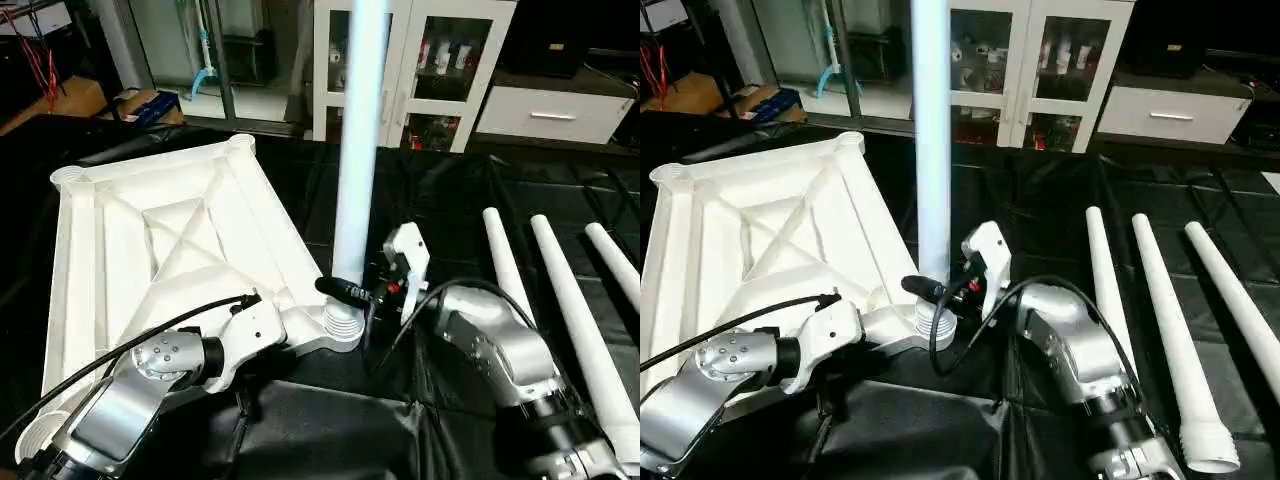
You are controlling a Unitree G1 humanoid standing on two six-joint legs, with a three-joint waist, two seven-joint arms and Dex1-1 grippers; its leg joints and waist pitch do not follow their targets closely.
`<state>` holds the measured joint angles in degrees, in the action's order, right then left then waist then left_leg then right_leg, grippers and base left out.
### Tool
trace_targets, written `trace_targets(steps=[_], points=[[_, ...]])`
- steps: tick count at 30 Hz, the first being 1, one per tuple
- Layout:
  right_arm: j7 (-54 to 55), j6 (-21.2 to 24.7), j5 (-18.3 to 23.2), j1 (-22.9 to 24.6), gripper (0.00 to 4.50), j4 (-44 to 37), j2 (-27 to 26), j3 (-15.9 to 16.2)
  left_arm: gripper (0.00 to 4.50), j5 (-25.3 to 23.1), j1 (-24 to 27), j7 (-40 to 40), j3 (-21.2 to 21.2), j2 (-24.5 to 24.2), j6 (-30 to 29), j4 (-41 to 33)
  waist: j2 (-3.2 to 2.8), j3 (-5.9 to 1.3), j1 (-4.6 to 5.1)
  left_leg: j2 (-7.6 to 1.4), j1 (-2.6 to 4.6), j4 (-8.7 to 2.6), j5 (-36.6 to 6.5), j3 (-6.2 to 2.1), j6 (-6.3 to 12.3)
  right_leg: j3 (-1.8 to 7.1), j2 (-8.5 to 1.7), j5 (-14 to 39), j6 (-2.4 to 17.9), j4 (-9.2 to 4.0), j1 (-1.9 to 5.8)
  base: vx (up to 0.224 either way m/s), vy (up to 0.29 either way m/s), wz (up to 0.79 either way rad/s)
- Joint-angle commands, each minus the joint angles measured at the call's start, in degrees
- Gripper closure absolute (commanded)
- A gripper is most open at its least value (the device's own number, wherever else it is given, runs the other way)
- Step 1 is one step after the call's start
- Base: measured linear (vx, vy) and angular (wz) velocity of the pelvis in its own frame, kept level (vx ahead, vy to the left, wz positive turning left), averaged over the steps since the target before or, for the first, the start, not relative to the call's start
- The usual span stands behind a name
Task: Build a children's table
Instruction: Insert table leg to table base
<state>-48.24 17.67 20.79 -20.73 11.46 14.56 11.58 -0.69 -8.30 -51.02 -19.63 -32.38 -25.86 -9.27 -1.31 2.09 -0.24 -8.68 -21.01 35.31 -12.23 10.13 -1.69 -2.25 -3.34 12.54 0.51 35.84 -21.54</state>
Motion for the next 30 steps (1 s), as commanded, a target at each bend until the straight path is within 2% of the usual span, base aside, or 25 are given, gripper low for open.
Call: trace_targets(steps=[1,6,11,16,21,24,28,30], points=[[2.7,-0.7,-5.0,3.6,2.62,3.8,2.4,-0.8,4.48,1.0,0.9,0.6,0.6,0.1,0.4,1.5,0.41,-1.94,-0.25,-4.64,0.44,-5.70,-15.6,-2.15,0.01,3.25,-5.21,14.2,11.6,-5.12,1.02,0.000,0.000,0.00],[2.8,-1.6,-4.6,5.1,2.62,3.5,2.2,-0.9,4.48,0.7,0.9,0.8,0.6,0.0,0.5,1.9,0.37,-2.02,-0.34,-4.63,0.43,-5.78,-14.4,-2.10,0.74,3.17,-5.11,12.8,11.8,-5.12,1.13,0.000,0.000,0.00],[2.5,-4.0,-6.2,6.7,2.62,3.4,2.7,1.3,4.48,0.6,0.7,0.9,0.8,0.1,0.6,2.1,0.41,-2.10,-0.35,-4.64,0.49,-5.90,-13.7,-2.05,1.13,3.05,-5.14,12.0,11.9,-5.17,1.29,0.000,0.000,0.00],[1.9,-6.7,-6.2,8.5,2.62,3.2,3.0,1.3,4.48,0.5,0.7,1.2,0.9,0.2,0.6,2.0,0.56,-1.73,-0.34,-4.69,0.76,-6.15,-17.1,-2.16,0.39,3.23,-5.41,18.8,10.4,-5.95,1.08,0.000,0.000,0.00],[2.6,-9.5,-6.5,9.7,2.62,3.3,2.4,0.9,4.48,0.4,0.9,1.4,0.9,0.1,0.6,1.8,0.68,-1.69,-0.22,-4.70,0.87,-6.36,-18.4,-2.24,0.07,3.22,-5.25,19.8,9.8,-6.06,0.88,0.000,0.000,0.00],[3.2,-9.2,-6.3,9.7,2.62,4.4,2.1,0.8,4.48,0.5,0.8,1.4,0.9,0.0,0.6,1.9,0.62,-1.66,-0.14,-4.67,0.85,-6.42,-18.9,-2.31,0.02,3.22,-5.21,20.5,9.7,-6.11,0.85,0.000,0.000,0.00],[3.3,-7.5,-11.2,7.6,2.62,7.4,4.1,5.0,4.48,0.6,0.6,1.1,0.9,0.0,0.6,1.9,0.53,-1.48,0.07,-4.64,0.88,-6.54,-20.3,-2.43,-0.52,3.13,-5.13,22.0,9.6,-6.18,0.66,0.000,0.000,0.00],[3.1,-6.6,-11.6,7.0,2.62,7.9,4.2,5.6,4.48,0.7,0.5,0.9,0.8,-0.1,0.5,1.6,0.51,-1.17,0.10,-4.60,1.29,-6.56,-24.1,-2.55,-1.45,3.36,-5.33,26.7,8.5,-6.74,0.19,0.000,0.000,0.00]])
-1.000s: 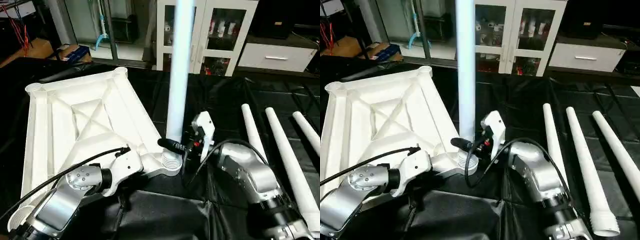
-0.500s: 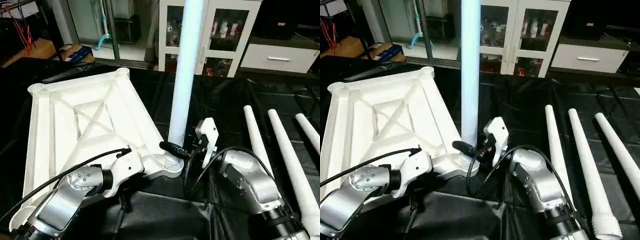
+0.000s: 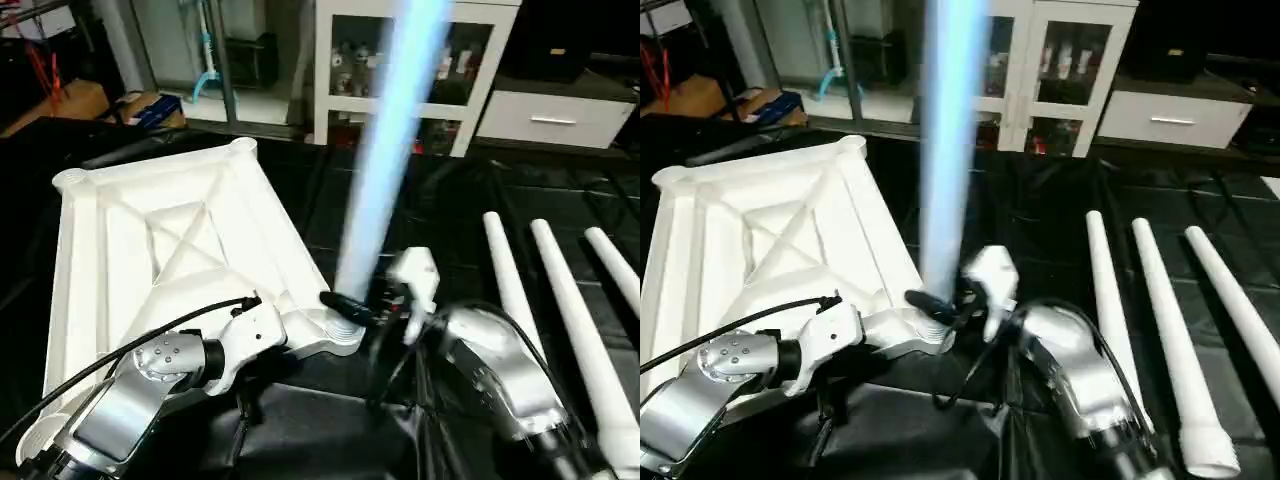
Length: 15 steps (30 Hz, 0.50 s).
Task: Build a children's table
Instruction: Insert table leg to table base
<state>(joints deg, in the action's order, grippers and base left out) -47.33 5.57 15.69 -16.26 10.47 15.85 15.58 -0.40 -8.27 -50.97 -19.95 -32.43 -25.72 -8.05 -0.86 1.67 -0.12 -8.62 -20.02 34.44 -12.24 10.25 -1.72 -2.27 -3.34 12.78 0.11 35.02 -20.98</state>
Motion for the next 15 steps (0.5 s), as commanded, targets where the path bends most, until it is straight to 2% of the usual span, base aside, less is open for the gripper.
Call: trace_targets(steps=[1,2,5,6,8,9,12,13,15], points=[[2.1,6.6,-6.7,1.7,2.62,9.0,3.0,1.9,4.48,0.6,0.3,0.7,1.3,-0.2,0.0,-0.1,0.35,-0.65,0.12,-4.58,0.36,-5.70,-25.3,-2.76,-1.64,3.35,-5.31,28.3,8.4,-6.03,-0.46,0.000,0.000,0.00],[1.7,7.7,-6.4,0.7,2.62,9.4,2.8,2.0,4.48,0.7,0.1,0.6,1.4,-0.2,-0.2,-0.3,0.28,-0.74,0.20,-4.61,0.33,-5.82,-26.3,-3.10,-2.03,3.31,-5.43,30.3,7.6,-6.05,-0.38,0.000,0.000,0.00],[1.4,9.5,-5.6,-1.8,2.62,9.6,2.5,1.5,4.48,1.0,-0.6,0.1,1.8,-0.7,-0.7,-1.0,0.22,-1.02,0.50,-4.68,0.02,-6.04,-25.7,-3.33,-2.36,3.24,-5.24,27.5,7.7,-5.70,-0.25,0.000,0.000,0.00],[1.4,9.9,-5.1,-2.1,2.62,9.2,2.4,1.2,4.48,1.4,-0.7,0.0,2.2,-0.9,-1.1,-1.5,0.60,-0.98,0.58,-4.65,0.11,-5.96,-26.0,-3.14,-2.36,3.31,-5.17,26.9,7.9,-5.80,-0.45,0.000,0.000,0.00],[1.2,9.6,-3.8,-2.7,2.62,9.9,1.9,0.2,4.48,1.1,-0.8,0.4,2.4,-1.0,-0.3,-0.8,0.27,-0.93,0.39,-4.68,0.32,-5.93,-26.5,-3.11,-2.65,3.37,-5.28,26.7,8.2,-5.87,-0.68,0.000,0.000,0.00],[1.2,9.3,-3.4,-2.7,2.62,10.3,1.6,-0.1,4.48,1.0,-0.7,0.7,2.6,-0.9,0.1,-0.3,0.62,-0.84,0.58,-4.62,0.26,-5.92,-27.6,-3.14,-2.73,3.33,-5.27,27.8,8.1,-6.02,-0.71,0.000,0.000,0.00],[1.6,8.6,-2.8,-2.4,2.64,11.2,1.2,-0.5,4.50,0.5,-0.5,1.4,2.6,-0.8,0.9,1.2,0.45,-0.86,0.49,-4.59,0.19,-5.90,-27.8,-3.24,-2.73,3.39,-5.40,28.6,7.6,-6.13,-0.81,0.000,0.000,0.00],[1.7,8.9,-2.8,-1.1,2.64,9.6,1.9,-0.3,4.50,0.6,0.0,1.7,2.8,-0.7,0.2,0.5,0.73,-0.85,0.38,-4.63,0.27,-5.92,-27.9,-3.18,-2.63,3.43,-5.38,29.0,7.4,-6.14,-0.87,0.000,0.000,0.00],[1.6,9.1,-2.5,-0.7,2.64,9.1,1.9,-0.4,4.50,0.8,0.1,1.9,3.1,-0.5,0.1,0.4,0.68,-0.80,0.29,-4.65,0.36,-5.92,-27.8,-3.12,-2.56,3.48,-5.38,29.3,7.3,-6.23,-1.01,0.000,0.000,0.00]])
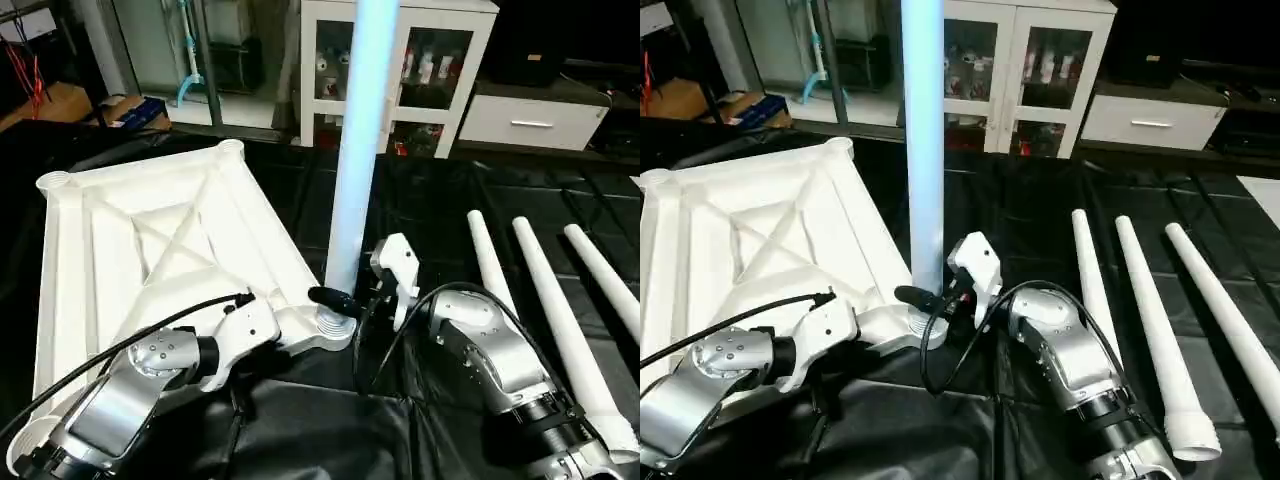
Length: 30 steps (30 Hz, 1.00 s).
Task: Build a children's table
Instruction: Insert table leg to table base
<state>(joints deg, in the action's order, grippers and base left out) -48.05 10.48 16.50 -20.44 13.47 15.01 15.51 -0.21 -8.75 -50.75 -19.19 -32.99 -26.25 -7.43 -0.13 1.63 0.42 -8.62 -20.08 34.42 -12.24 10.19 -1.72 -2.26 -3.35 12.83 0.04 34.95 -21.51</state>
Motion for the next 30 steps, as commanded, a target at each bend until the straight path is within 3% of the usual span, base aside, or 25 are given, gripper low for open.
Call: trace_targets(steps=[1,2,7,20,23,27,30], points=[[2.3,4.2,-3.3,3.5,2.64,6.1,2.7,-0.3,4.50,0.6,0.6,1.7,2.3,0.0,0.7,-0.2,0.08,-0.80,-0.25,-4.67,0.36,-5.92,-27.5,-3.10,-2.44,3.46,-5.42,29.2,7.3,-6.12,-0.41,0.000,0.000,0.00],[2.4,3.6,-3.1,4.2,2.64,5.4,2.4,-0.4,4.50,0.1,0.6,2.5,2.6,-0.1,1.0,0.0,-0.33,-0.84,-0.28,-4.71,0.41,-5.99,-27.6,-3.06,-2.66,3.46,-5.23,27.9,7.5,-6.06,-0.50,0.000,0.000,0.00],[4.4,1.4,-3.1,4.9,2.64,5.6,1.4,-1.9,4.50,-1.2,0.4,4.7,2.8,0.2,1.4,0.9,-0.31,-0.90,-0.49,-4.67,0.35,-6.00,-26.7,-2.86,-2.50,3.54,-5.27,26.1,8.0,-5.99,-0.42,0.000,0.000,0.00],[11.5,-1.8,-7.5,3.5,2.64,10.2,-0.4,-2.1,4.50,-1.2,-1.1,6.3,3.2,2.1,-0.2,2.2,-0.38,-0.54,-0.14,-4.54,0.37,-6.23,-31.2,-3.49,-3.35,3.28,-5.41,33.7,5.3,-6.71,-0.97,0.000,0.000,0.00],[19.3,-1.6,-8.9,1.6,2.64,14.2,-2.6,-3.8,4.50,-1.6,-2.3,10.3,3.8,5.9,-2.8,2.4,-0.20,-0.47,0.16,-4.44,0.61,-6.20,-31.8,-3.45,-3.51,3.20,-5.32,34.9,5.0,-6.98,-1.24,0.000,0.000,0.00],[25.3,-2.0,-10.0,0.0,2.64,17.5,-4.2,-5.3,4.50,-2.3,-3.6,13.7,4.0,8.5,-4.5,3.2,-0.52,-0.65,0.90,-4.45,0.13,-6.49,-31.1,-3.62,-4.00,2.88,-5.20,30.2,6.1,-6.69,-0.75,0.000,0.000,0.00],[36.9,-2.6,-11.2,-4.2,2.64,25.4,-7.5,-7.4,4.50,-3.5,-7.6,20.5,5.0,14.4,-6.8,6.6,-0.38,-0.63,1.21,-4.15,0.75,-6.21,-31.7,-3.27,-4.11,2.91,-5.15,29.7,7.0,-6.97,-1.28,0.000,0.000,0.00]])
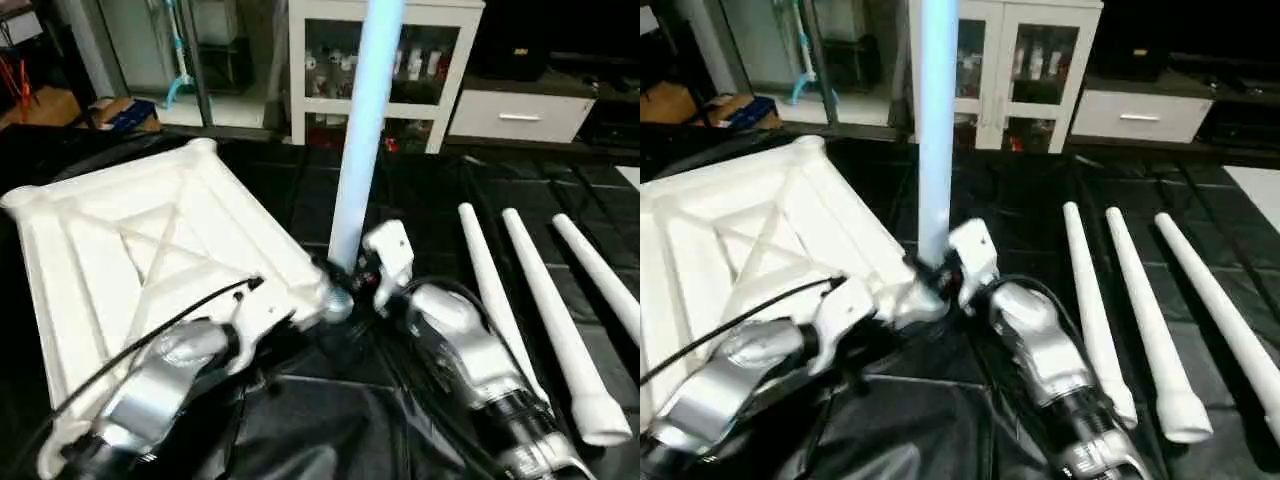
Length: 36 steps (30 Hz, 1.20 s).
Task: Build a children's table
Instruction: Insert table leg to table base
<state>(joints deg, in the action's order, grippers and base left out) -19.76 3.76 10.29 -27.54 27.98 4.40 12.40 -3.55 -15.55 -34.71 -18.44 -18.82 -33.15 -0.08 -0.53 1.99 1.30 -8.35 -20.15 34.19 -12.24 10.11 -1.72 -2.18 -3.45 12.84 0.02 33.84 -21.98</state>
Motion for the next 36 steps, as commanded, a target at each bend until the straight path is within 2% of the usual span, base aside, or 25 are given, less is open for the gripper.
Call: trace_targets(steps=[1,2,3,4,5,6,7,8,10,11,13,14,16,18,24,25,26,28,32,34,36], points=[[10.3,4.1,-5.2,2.3,2.64,12.1,2.7,-4.6,4.50,-0.3,-1.4,5.2,4.4,1.0,-0.1,-0.2,-0.10,-1.11,0.27,-4.39,0.86,-5.99,-32.1,-3.34,-4.16,2.69,-5.04,29.5,6.8,-5.86,-0.62,0.000,0.000,0.00],[10.7,4.0,-5.3,2.1,2.64,12.4,2.7,-4.6,4.50,-0.4,-1.5,5.5,4.4,1.2,-0.2,-0.1,-0.14,-1.28,0.19,-4.47,0.80,-6.01,-31.8,-3.36,-4.10,2.71,-5.12,28.4,6.8,-5.82,-0.42,0.000,0.000,0.00],[12.5,3.6,-5.7,1.5,2.64,13.4,2.3,-4.8,4.50,-0.8,-2.1,6.6,4.4,2.1,-0.6,0.4,-0.17,-1.23,0.15,-4.69,0.42,-6.27,-31.0,-3.39,-4.02,2.78,-5.13,25.7,7.0,-5.67,-0.19,0.000,0.000,0.00],[16.7,3.0,-6.4,-0.1,2.64,15.8,1.7,-4.9,4.50,-2.0,-3.5,9.5,4.5,4.1,-1.6,1.9,0.11,-1.34,0.22,-4.63,0.34,-6.33,-30.4,-3.26,-4.06,2.69,-4.90,23.4,7.4,-5.43,-0.14,0.000,0.000,0.00],[18.3,2.6,-6.5,-0.8,2.64,17.1,1.3,-5.1,4.50,-2.4,-4.2,10.8,4.5,5.0,-2.1,2.7,0.09,-1.37,0.19,-4.57,0.55,-6.28,-30.1,-3.11,-4.04,2.74,-4.87,22.6,7.6,-5.47,-0.28,0.000,0.000,0.00],[19.5,2.5,-6.2,-1.7,2.64,18.3,0.8,-5.4,4.50,-2.6,-4.9,12.3,4.6,6.1,-2.5,3.5,0.34,-1.50,0.07,-4.46,0.79,-6.06,-29.2,-2.82,-3.73,2.84,-4.90,21.4,8.2,-5.43,-0.36,0.000,0.000,0.00],[20.2,2.2,-6.2,-2.2,2.64,19.1,0.5,-5.6,4.50,-2.6,-5.2,13.0,4.7,6.6,-2.8,3.8,0.24,-1.53,0.00,-4.53,0.68,-6.05,-28.5,-2.84,-3.63,2.87,-5.05,20.4,8.5,-5.30,-0.16,0.000,0.000,0.00],[20.6,2.0,-6.2,-2.5,2.64,19.5,0.3,-5.7,4.50,-2.6,-5.4,13.4,4.7,7.0,-3.0,4.0,0.37,-1.50,-0.07,-4.51,0.41,-6.05,-27.1,-2.72,-3.14,2.90,-5.11,19.6,8.7,-5.32,0.06,0.000,0.000,0.00],[20.1,0.3,-5.0,-3.8,2.64,21.3,-0.9,-6.4,4.50,-2.9,-5.9,13.8,4.3,7.5,-3.5,4.6,0.37,-1.56,-0.22,-4.61,0.45,-5.93,-26.6,-2.62,-2.80,2.96,-5.24,19.2,8.8,-5.33,-0.02,0.000,0.000,0.00],[19.2,-1.0,-4.6,-4.6,2.64,22.3,-1.6,-6.5,4.50,-2.9,-6.0,12.7,3.5,7.3,-3.7,4.5,0.54,-1.83,-0.15,-4.73,-0.10,-6.02,-24.2,-2.70,-2.51,2.88,-5.19,16.3,9.2,-4.89,0.58,0.000,0.000,0.00],[18.4,-1.3,-4.1,-4.8,2.64,22.4,-2.0,-6.6,4.50,-2.9,-6.0,12.2,3.0,6.9,-3.8,4.4,0.47,-1.92,-0.32,-4.85,-0.14,-6.03,-22.4,-2.57,-2.15,2.87,-5.11,14.1,9.5,-4.76,0.61,0.000,0.000,0.00],[18.0,-1.6,-4.0,-4.8,2.64,22.2,-2.1,-6.5,4.50,-2.8,-5.7,11.8,2.7,6.4,-4.0,4.0,0.42,-1.85,-0.35,-4.80,0.13,-5.93,-22.7,-2.37,-2.14,2.88,-4.97,14.2,9.8,-4.84,0.32,0.000,0.000,0.00],[17.6,-2.2,-3.6,-5.3,2.64,22.8,-2.3,-6.4,4.50,-2.8,-5.5,11.2,2.3,5.7,-4.4,3.8,0.67,-1.88,-0.27,-4.75,-0.04,-5.91,-23.8,-2.43,-2.12,2.82,-5.09,17.2,9.4,-4.99,0.36,0.000,0.000,0.00],[17.5,-2.6,-3.3,-5.6,2.64,23.3,-2.4,-6.4,4.50,-2.8,-5.3,10.9,2.1,5.4,-4.6,3.7,0.61,-1.84,-0.23,-4.71,-0.16,-5.86,-24.0,-2.48,-2.20,2.83,-5.16,18.8,9.1,-5.13,0.32,0.000,0.000,0.00],[14.8,-5.5,-2.4,-7.0,2.64,24.6,-2.7,-7.4,4.50,-1.5,-4.3,9.4,1.6,4.2,-4.9,2.9,0.53,-1.77,-0.03,-4.83,-0.11,-6.02,-25.8,-2.63,-2.84,2.73,-5.06,20.4,8.5,-5.28,0.06,0.000,0.000,0.00],[14.1,-5.7,-2.2,-7.1,2.64,24.1,-2.6,-7.4,4.50,-1.1,-4.1,8.8,1.6,4.0,-4.8,2.6,0.58,-1.86,-0.03,-4.85,-0.08,-6.00,-25.6,-2.62,-2.84,2.73,-5.03,20.1,8.5,-5.24,0.07,0.000,0.000,0.00],[13.7,-5.8,-2.1,-7.1,2.64,23.9,-2.6,-7.4,4.50,-0.9,-4.0,8.5,1.5,3.9,-4.9,2.5,0.51,-2.05,-0.03,-4.90,-0.33,-6.00,-23.5,-2.55,-2.71,2.76,-4.95,16.8,9.1,-4.91,0.31,0.000,0.000,0.00],[12.5,-6.2,-1.8,-7.4,2.64,23.9,-2.6,-7.3,4.50,-0.6,-3.8,7.5,1.2,3.5,-4.8,2.2,0.52,-2.10,-0.03,-4.88,-0.46,-5.96,-21.6,-2.35,-2.34,2.75,-4.87,13.6,10.1,-4.64,0.46,0.000,0.000,0.00],[10.7,-6.6,-1.7,-7.5,2.64,23.4,-2.5,-6.7,4.50,-0.4,-3.8,7.1,1.2,3.2,-5.0,2.1,0.52,-2.02,-0.05,-4.88,-0.50,-5.91,-21.1,-2.27,-1.81,2.73,-5.03,14.1,10.7,-4.67,0.66,0.000,0.000,0.00],[8.2,-7.2,-1.0,-8.0,2.09,23.2,-2.6,-6.8,4.50,0.0,-3.9,6.9,1.1,2.9,-5.0,2.1,0.49,-2.09,-0.08,-4.88,-0.39,-5.81,-21.3,-2.24,-1.74,2.75,-5.07,14.8,10.7,-4.75,0.60,0.000,0.000,0.00],[7.8,-7.3,-0.9,-8.1,1.95,23.1,-2.6,-6.9,4.50,0.0,-3.9,6.8,1.1,2.8,-5.0,2.1,0.51,-2.11,-0.06,-4.96,-0.41,-5.82,-20.9,-2.24,-1.70,2.73,-5.01,14.4,10.9,-4.73,0.62,0.000,0.000,0.00]])
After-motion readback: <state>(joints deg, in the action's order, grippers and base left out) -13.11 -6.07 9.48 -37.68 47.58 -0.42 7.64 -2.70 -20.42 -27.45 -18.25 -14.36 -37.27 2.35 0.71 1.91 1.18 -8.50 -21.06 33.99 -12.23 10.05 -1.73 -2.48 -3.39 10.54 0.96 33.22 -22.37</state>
